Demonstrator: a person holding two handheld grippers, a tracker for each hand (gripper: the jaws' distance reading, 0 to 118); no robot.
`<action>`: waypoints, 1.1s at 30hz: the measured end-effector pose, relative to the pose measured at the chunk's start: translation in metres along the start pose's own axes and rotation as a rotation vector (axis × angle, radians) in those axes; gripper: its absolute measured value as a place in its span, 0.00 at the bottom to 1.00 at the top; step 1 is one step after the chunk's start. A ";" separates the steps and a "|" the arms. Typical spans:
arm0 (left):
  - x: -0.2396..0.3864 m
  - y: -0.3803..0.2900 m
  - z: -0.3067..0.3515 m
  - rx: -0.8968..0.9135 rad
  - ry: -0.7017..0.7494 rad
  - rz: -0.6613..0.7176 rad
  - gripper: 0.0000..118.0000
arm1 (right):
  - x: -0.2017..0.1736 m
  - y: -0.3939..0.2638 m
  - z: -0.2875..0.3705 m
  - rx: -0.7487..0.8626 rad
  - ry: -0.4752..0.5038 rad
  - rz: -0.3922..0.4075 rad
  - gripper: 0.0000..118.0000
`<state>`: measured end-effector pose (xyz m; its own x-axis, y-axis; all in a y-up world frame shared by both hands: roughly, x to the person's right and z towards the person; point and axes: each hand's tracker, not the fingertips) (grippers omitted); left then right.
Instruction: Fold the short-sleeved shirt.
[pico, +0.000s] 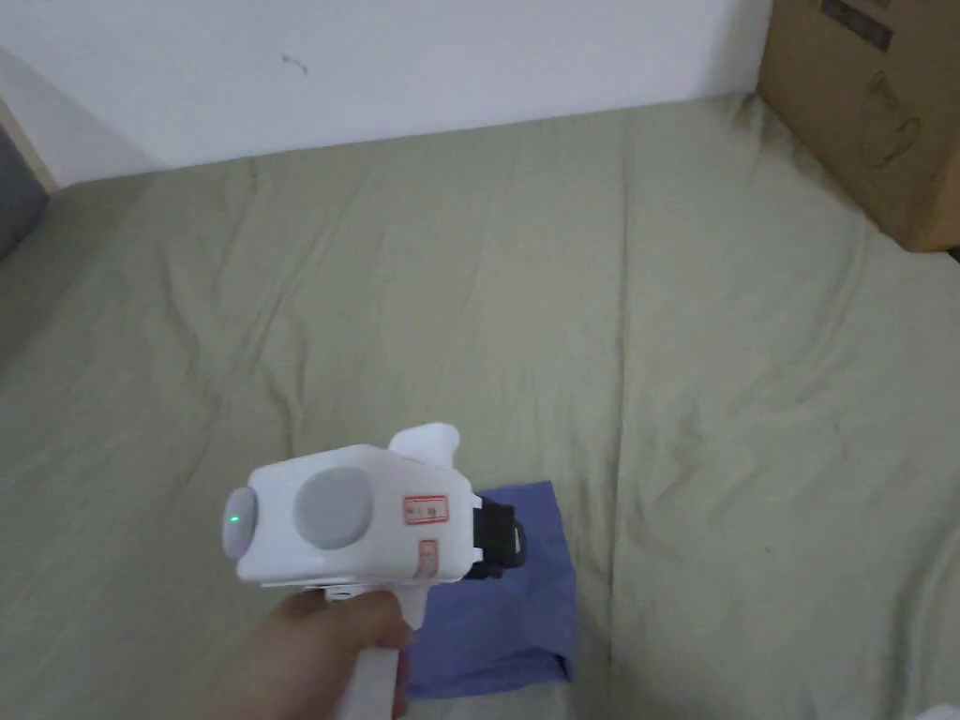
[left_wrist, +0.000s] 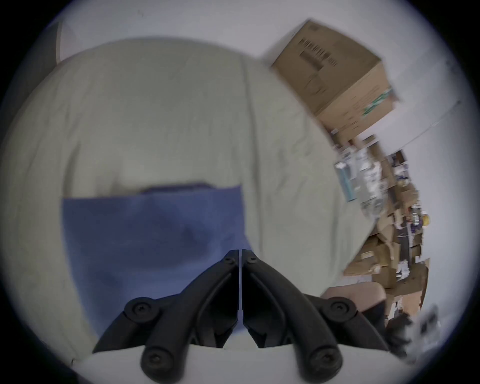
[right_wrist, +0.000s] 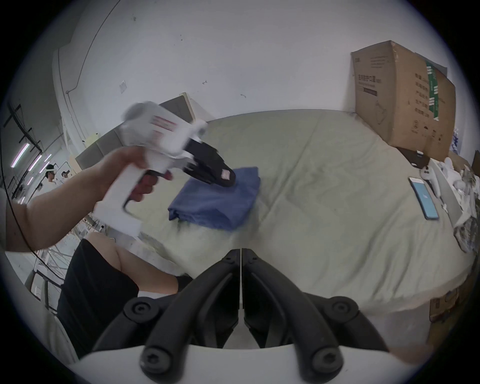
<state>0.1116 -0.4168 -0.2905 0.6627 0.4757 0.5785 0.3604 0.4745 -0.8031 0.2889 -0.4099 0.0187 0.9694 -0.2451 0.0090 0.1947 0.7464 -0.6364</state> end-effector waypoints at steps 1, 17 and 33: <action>-0.005 -0.002 0.025 0.051 -0.036 -0.010 0.01 | -0.002 0.011 -0.012 0.013 0.021 0.007 0.01; -0.188 -0.074 0.087 0.198 -0.185 0.228 0.00 | 0.022 0.053 -0.247 -0.227 -0.017 -0.044 0.00; -0.182 -0.026 -0.033 -0.058 -0.395 0.296 0.62 | 0.007 0.063 -0.213 -0.054 -0.010 0.004 0.00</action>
<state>0.0033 -0.5403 -0.3798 0.4468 0.8335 0.3251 0.2375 0.2398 -0.9413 0.2763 -0.4965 -0.1856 0.9717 -0.2358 0.0139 0.1827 0.7130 -0.6770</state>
